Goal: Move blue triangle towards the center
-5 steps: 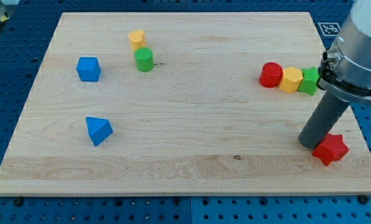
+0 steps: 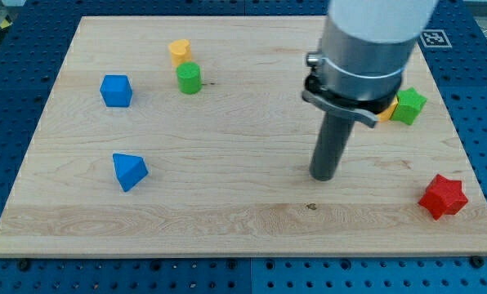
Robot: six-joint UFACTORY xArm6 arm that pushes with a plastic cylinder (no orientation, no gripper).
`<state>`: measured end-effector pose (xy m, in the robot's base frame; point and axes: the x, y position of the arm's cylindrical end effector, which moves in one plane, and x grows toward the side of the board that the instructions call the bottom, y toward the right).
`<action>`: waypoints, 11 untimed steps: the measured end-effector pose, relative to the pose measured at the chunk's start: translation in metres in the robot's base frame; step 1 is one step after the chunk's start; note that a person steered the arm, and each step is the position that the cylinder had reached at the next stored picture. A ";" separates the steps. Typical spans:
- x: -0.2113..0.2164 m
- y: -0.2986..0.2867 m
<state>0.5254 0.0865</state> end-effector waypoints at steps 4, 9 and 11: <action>-0.021 -0.074; -0.052 -0.258; -0.007 -0.304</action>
<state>0.5181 -0.2175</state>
